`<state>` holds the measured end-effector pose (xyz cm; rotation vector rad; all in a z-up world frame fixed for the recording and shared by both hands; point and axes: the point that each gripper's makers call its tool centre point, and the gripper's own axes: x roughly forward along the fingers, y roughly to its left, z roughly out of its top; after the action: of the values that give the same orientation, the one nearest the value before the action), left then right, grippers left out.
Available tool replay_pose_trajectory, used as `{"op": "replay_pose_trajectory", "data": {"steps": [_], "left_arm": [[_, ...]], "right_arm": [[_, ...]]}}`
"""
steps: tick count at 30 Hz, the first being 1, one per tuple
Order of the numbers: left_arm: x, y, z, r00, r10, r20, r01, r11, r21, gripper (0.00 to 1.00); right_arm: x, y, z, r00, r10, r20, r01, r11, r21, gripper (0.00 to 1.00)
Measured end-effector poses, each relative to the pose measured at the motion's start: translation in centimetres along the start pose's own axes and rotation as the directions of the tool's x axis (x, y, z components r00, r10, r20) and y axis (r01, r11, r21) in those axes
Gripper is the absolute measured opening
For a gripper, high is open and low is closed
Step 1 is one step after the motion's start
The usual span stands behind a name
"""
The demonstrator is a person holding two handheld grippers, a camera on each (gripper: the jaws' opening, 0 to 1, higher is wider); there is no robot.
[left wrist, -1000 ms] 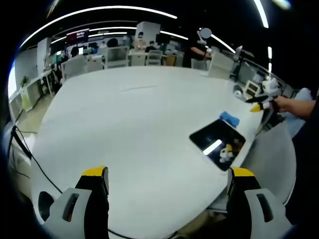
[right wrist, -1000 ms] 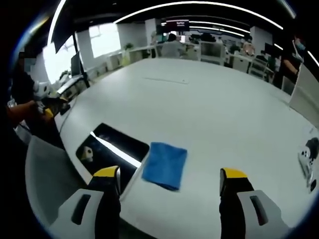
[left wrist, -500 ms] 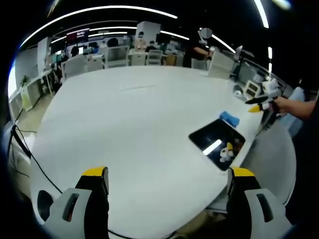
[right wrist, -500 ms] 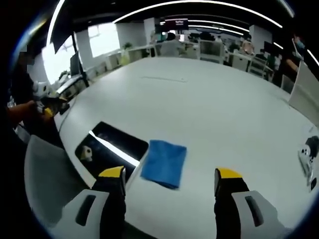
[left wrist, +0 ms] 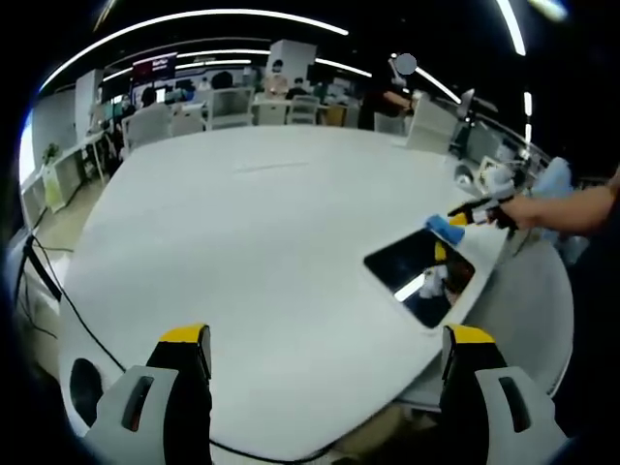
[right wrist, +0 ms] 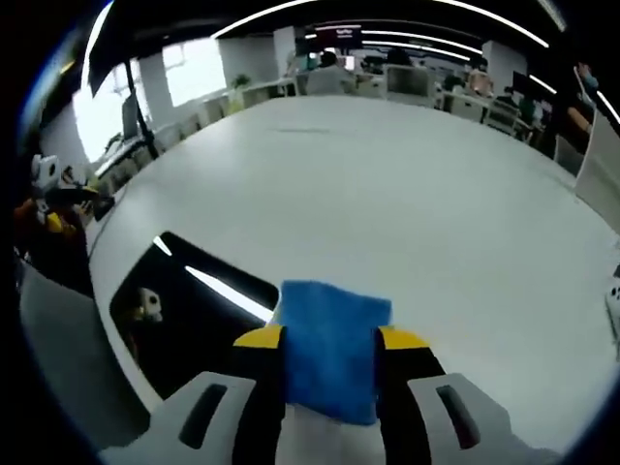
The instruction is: Wipe the mirror surface with the cleaning cloth until all visible marks leave the cleaned area.
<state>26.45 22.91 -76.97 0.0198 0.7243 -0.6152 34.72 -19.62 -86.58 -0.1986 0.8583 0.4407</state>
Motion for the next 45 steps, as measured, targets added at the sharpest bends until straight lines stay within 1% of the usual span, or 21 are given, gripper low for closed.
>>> {"op": "replay_pose_trajectory", "data": {"steps": [2,3,5,6,10,11,12,13,15,18,21,22,23,24,27,29,31,33,36,39,45], "left_arm": [[-0.2,0.2,-0.2,1.000,0.007,-0.003,-0.007,1.000,-0.003,1.00],[-0.3,0.3,-0.3,1.000,0.009,-0.004,-0.009,1.000,-0.004,0.99],[-0.5,0.5,-0.4,1.000,0.014,-0.003,-0.014,1.000,-0.007,0.99],[-0.6,0.5,-0.4,1.000,0.018,-0.003,-0.018,1.000,-0.010,0.99],[-1.0,0.4,-0.9,1.000,0.026,-0.013,-0.026,1.000,-0.017,0.99],[-1.2,0.3,-1.0,1.000,0.028,-0.011,-0.028,0.999,-0.023,0.99],[-1.3,0.1,-1.1,1.000,0.030,-0.006,-0.030,0.999,-0.035,0.99],[-1.4,-0.1,-1.2,1.000,0.029,-0.002,-0.029,0.999,-0.040,0.99],[-1.2,-0.3,-1.5,1.000,0.025,0.003,-0.025,0.999,-0.045,0.99],[-1.1,-0.5,-2.3,1.000,0.019,-0.011,-0.020,0.999,-0.042,0.99],[-1.2,-0.7,-2.8,1.000,0.008,-0.029,-0.009,0.999,-0.040,0.99],[-1.2,-0.6,-2.9,0.999,0.005,-0.037,-0.006,0.999,-0.033,0.99],[-1.3,-0.6,-2.8,0.999,0.004,-0.037,-0.005,1.000,-0.024,0.99],[-1.3,-0.3,-2.6,0.999,0.006,-0.037,-0.006,1.000,-0.017,0.99],[-1.2,0.7,-1.9,0.999,0.024,-0.023,-0.024,1.000,-0.010,0.99],[-1.1,0.9,-1.4,1.000,0.028,-0.011,-0.028,1.000,-0.013,1.00],[-0.9,0.6,-0.7,1.000,0.016,0.010,-0.016,1.000,-0.010,1.00],[-0.7,0.3,-0.4,1.000,0.001,0.013,-0.001,1.000,0.002,1.00],[-0.6,0.4,0.0,0.999,0.001,0.037,-0.001,1.000,0.011,1.00],[-0.6,0.7,-0.1,0.999,0.007,0.053,-0.006,1.000,-0.017,1.00],[-1.0,1.3,-0.1,0.997,0.019,0.081,-0.019,1.000,-0.005,1.00]], "right_arm": [[0.8,-0.1,-1.4,0.999,-0.022,-0.050,0.019,0.999,-0.047,0.23],[1.0,-0.1,-0.7,0.999,-0.030,0.011,0.031,0.999,-0.032,0.21],[0.8,-0.4,-0.6,0.998,-0.049,0.029,0.049,0.999,-0.008,0.10],[0.8,-0.3,-0.7,0.998,-0.056,0.023,0.056,0.998,-0.023,0.02],[0.5,-0.4,-0.5,0.997,-0.070,0.019,0.070,0.997,0.023,0.03],[0.5,-0.4,-0.6,0.998,-0.062,0.010,0.061,0.997,0.049,0.04],[0.3,0.0,-0.8,0.999,-0.028,-0.016,0.030,0.992,0.125,0.06],[0.2,0.2,-0.6,1.000,-0.008,-0.017,0.010,0.989,0.149,0.11],[-0.1,-0.5,0.1,1.000,-0.028,0.001,0.028,0.994,0.103,0.16],[0.0,-0.9,0.1,0.999,-0.040,-0.008,0.041,0.997,0.071,0.11],[0.8,-0.5,-0.8,0.999,-0.037,-0.031,0.039,0.997,0.063,0.10],[0.8,-0.4,-0.5,0.999,-0.046,-0.009,0.047,0.997,0.055,0.10],[0.7,-0.4,-0.6,0.998,-0.057,-0.013,0.057,0.997,0.052,0.08],[0.6,-0.2,-0.6,0.998,-0.055,-0.016,0.056,0.997,0.047,0.01],[0.7,-0.3,-0.7,0.998,-0.062,-0.029,0.063,0.997,0.043,0.00],[0.1,-0.2,-1.0,0.997,-0.049,-0.067,0.057,0.990,0.126,0.00],[-0.5,-0.2,-0.3,0.999,-0.034,-0.034,0.040,0.976,0.213,0.00],[-1.0,-0.1,0.1,1.000,-0.019,-0.023,0.024,0.964,0.265,0.00],[-1.8,0.1,1.1,1.000,0.006,-0.006,-0.004,0.964,0.268,0.00],[-3.1,0.8,2.3,0.999,0.031,0.023,-0.036,0.949,0.312,0.00],[-3.3,1.3,2.8,0.998,0.061,0.032,-0.069,0.931,0.359,0.00]]}}
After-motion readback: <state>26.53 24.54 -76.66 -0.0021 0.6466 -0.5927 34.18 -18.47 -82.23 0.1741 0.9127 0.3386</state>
